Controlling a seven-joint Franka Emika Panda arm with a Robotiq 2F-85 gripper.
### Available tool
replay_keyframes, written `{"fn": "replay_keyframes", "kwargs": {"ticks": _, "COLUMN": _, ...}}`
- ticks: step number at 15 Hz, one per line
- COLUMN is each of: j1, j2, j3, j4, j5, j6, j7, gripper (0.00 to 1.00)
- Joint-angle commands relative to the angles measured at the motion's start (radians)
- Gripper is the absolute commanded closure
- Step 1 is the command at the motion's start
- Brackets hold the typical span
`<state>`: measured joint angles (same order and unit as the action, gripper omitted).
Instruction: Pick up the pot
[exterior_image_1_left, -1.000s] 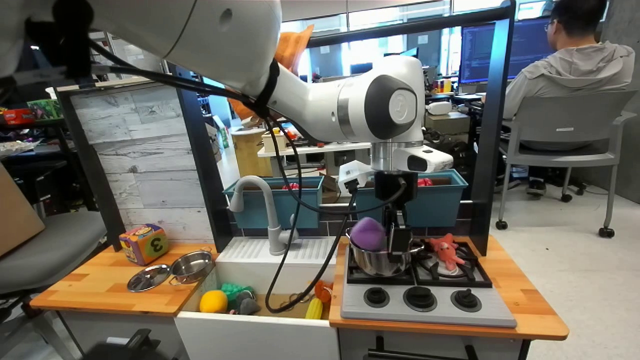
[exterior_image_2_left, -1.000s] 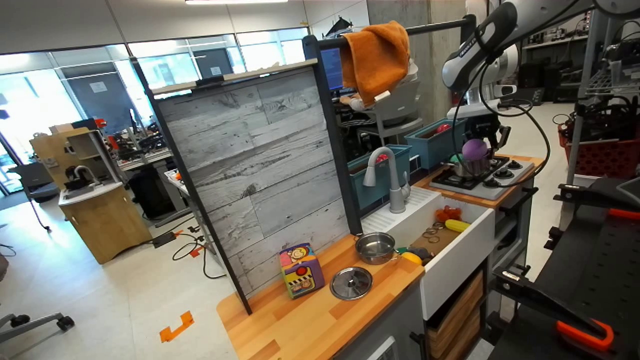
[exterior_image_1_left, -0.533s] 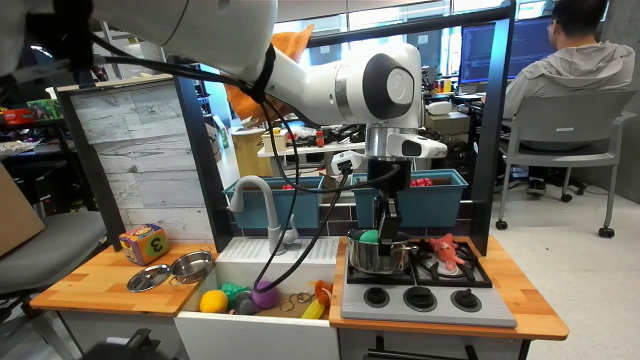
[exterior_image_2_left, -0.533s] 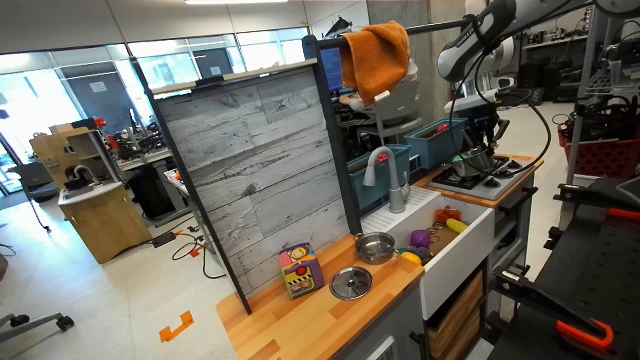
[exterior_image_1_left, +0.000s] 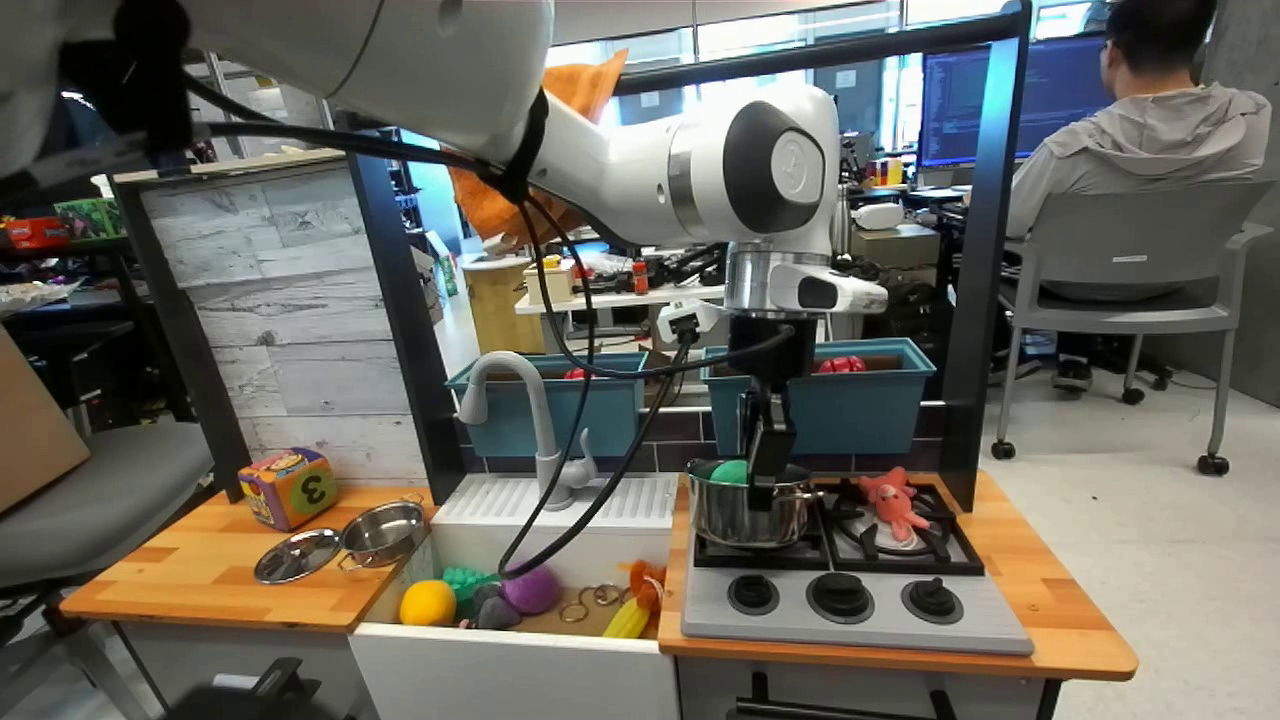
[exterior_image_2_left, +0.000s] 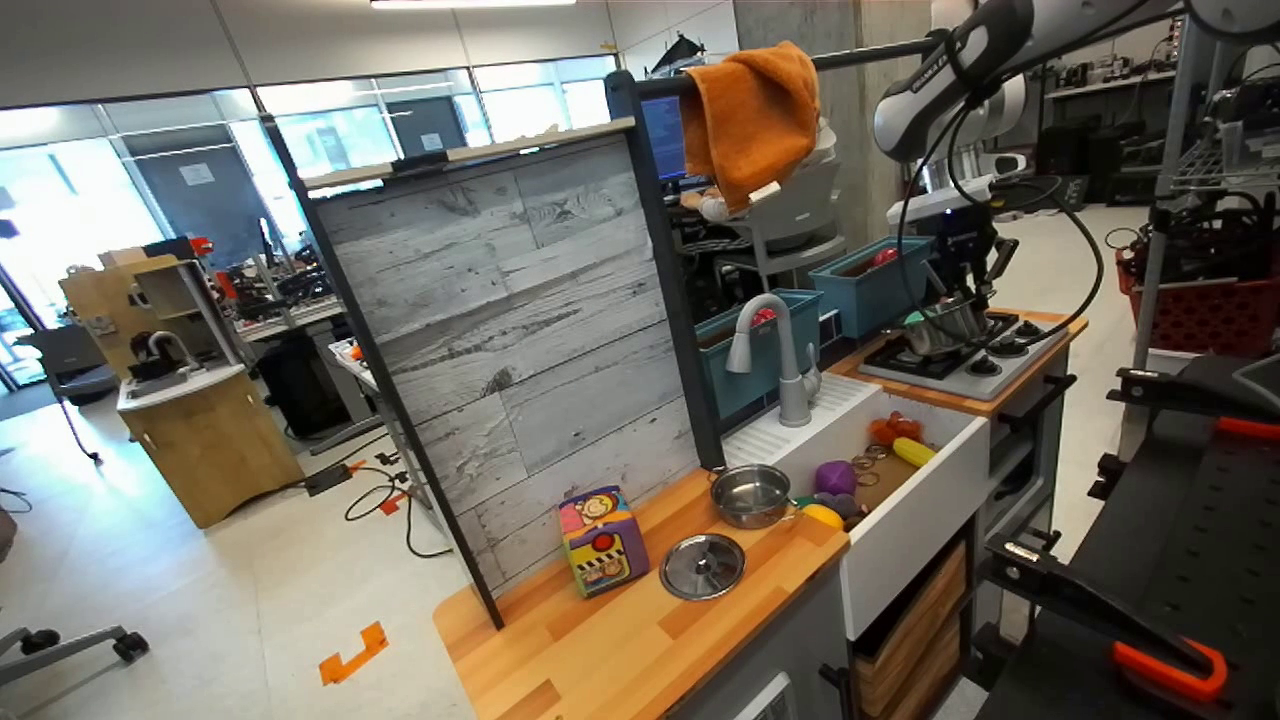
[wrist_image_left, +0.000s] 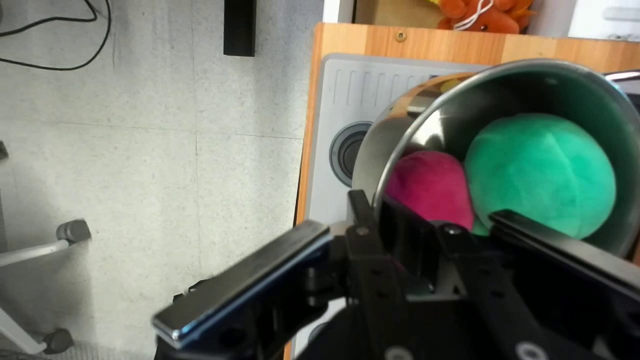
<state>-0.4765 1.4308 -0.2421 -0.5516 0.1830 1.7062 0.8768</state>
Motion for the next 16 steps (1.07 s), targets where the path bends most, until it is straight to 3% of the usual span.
{"fn": "replay_keyframes", "kwargs": {"ticks": 1, "j1": -0.022, "j2": 0.053, "j3": 0.028, "j4": 0.106, "j5": -0.032, "j6": -0.035, "j7": 0.02, "gripper": 0.97}}
{"fn": "replay_keyframes", "kwargs": {"ticks": 6, "j1": -0.032, "j2": 0.125, "j3": 0.002, "j4": 0.167, "j5": -0.084, "j6": 0.094, "j7": 0.077, "gripper": 0.97}}
{"fn": "replay_keyframes", "kwargs": {"ticks": 7, "j1": -0.012, "j2": 0.055, "j3": -0.017, "j4": 0.033, "j5": -0.068, "j6": 0.158, "j7": 0.077, "gripper": 0.97}}
{"fn": "replay_keyframes", "kwargs": {"ticks": 8, "j1": -0.027, "j2": 0.055, "j3": 0.015, "j4": 0.043, "j5": -0.096, "j6": 0.155, "j7": 0.097, "gripper": 0.65}}
{"fn": "replay_keyframes", "kwargs": {"ticks": 9, "j1": -0.032, "j2": 0.072, "j3": 0.01, "j4": 0.07, "j5": -0.099, "j6": 0.149, "j7": 0.103, "gripper": 0.64}}
{"fn": "replay_keyframes", "kwargs": {"ticks": 15, "j1": -0.039, "j2": 0.055, "j3": 0.032, "j4": 0.04, "j5": -0.106, "j6": 0.123, "j7": 0.099, "gripper": 0.21}}
{"fn": "replay_keyframes", "kwargs": {"ticks": 16, "j1": -0.038, "j2": 0.055, "j3": 0.035, "j4": 0.039, "j5": -0.105, "j6": 0.121, "j7": 0.099, "gripper": 0.4}}
